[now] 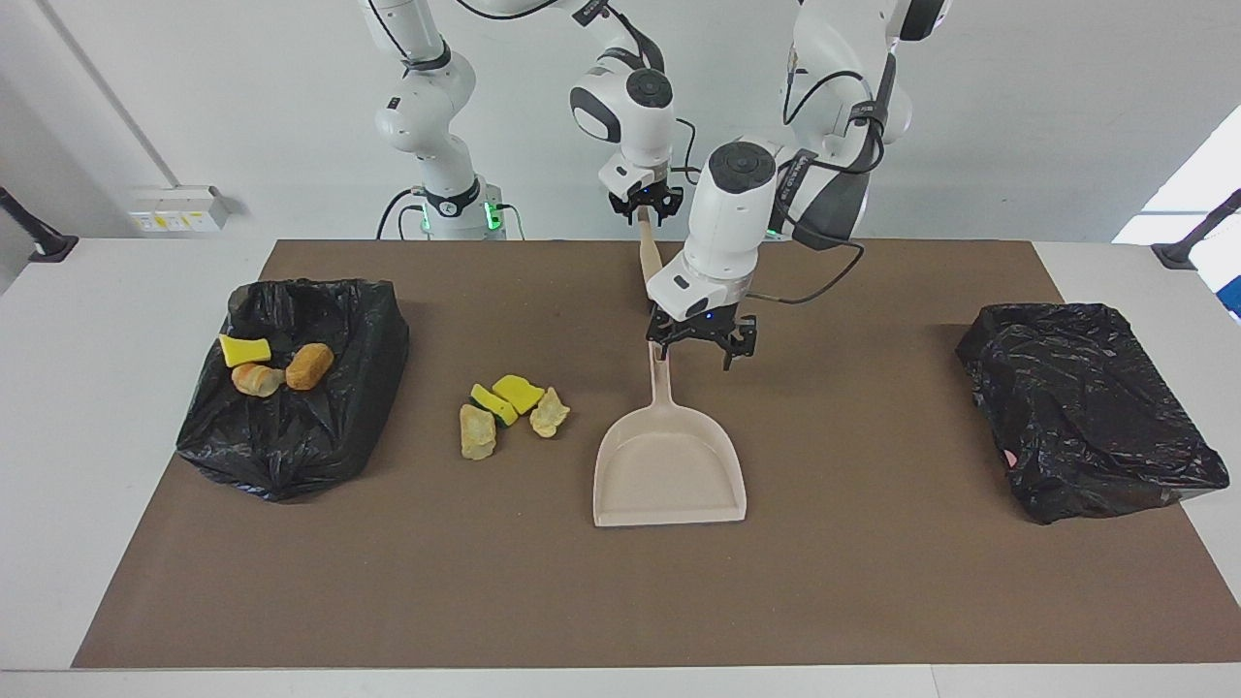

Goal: Sweep and dump trash in bin
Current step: 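Reach the left gripper to the dustpan while the right gripper reaches the brush, then grasp the dustpan with the left gripper while the right gripper lifts the brush, then bring the brush with the right gripper behind the sponge and rock pile, then sweep the sponges and rocks with the right gripper into the dustpan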

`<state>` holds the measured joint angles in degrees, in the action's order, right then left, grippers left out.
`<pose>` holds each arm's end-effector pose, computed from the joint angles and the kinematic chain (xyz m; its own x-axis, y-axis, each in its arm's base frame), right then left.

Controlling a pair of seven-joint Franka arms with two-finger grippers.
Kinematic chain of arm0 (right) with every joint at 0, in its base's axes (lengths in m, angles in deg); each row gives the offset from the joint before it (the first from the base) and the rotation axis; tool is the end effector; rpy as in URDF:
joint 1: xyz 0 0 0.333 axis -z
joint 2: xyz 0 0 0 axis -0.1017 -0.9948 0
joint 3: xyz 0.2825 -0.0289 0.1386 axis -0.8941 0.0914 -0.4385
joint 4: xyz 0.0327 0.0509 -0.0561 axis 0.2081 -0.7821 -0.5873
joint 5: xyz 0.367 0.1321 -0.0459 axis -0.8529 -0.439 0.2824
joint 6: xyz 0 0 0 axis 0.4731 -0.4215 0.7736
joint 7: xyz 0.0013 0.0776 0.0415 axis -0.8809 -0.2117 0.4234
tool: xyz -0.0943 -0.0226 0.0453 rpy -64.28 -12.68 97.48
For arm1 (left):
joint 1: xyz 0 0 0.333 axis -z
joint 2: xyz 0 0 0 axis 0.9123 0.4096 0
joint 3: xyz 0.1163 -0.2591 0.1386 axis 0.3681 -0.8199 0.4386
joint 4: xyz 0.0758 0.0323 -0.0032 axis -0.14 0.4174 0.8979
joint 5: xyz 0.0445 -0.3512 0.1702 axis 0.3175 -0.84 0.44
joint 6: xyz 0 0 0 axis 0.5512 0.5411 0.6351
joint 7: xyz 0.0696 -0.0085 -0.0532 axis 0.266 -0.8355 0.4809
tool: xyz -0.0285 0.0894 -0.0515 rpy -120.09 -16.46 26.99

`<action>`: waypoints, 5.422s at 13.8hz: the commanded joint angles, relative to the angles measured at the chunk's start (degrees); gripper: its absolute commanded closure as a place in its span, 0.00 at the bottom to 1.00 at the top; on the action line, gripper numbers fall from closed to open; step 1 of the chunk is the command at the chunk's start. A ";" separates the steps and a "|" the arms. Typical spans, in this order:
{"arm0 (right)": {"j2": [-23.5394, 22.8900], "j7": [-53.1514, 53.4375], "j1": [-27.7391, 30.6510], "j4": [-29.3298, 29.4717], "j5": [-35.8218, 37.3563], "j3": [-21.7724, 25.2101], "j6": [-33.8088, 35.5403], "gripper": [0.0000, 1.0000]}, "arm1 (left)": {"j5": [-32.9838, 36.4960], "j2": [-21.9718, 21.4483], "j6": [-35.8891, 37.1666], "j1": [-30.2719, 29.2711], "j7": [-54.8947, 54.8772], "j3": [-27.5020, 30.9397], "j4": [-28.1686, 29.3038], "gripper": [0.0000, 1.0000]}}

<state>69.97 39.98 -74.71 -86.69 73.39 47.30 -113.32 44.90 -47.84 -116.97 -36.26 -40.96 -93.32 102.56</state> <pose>0.2072 0.4124 0.3347 0.9707 -0.0815 -0.2258 -0.0874 -0.9960 -0.0164 0.5304 -0.3693 0.4244 0.9677 -0.2391 0.0798 -0.2432 -0.9688 0.0467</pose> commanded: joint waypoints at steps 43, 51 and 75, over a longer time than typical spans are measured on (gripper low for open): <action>-4.93 -56.63 54.82 11.51 19.15 0.10 12.50 1.00 | 10.73 -3.05 10.28 -0.91 -46.87 1.76 5.15 1.00; -5.90 -46.86 51.31 10.81 13.61 -0.08 11.53 1.00 | 13.10 -5.16 10.53 2.08 -56.71 1.58 7.96 1.00; -9.85 -45.15 33.46 16.43 -7.17 -0.34 10.74 1.00 | 12.93 -8.94 5.26 4.98 -65.86 1.50 18.42 1.00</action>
<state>60.83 0.80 -41.50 -71.31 72.14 46.97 -101.98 56.96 -54.79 -110.31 -32.32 -105.95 -92.48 118.30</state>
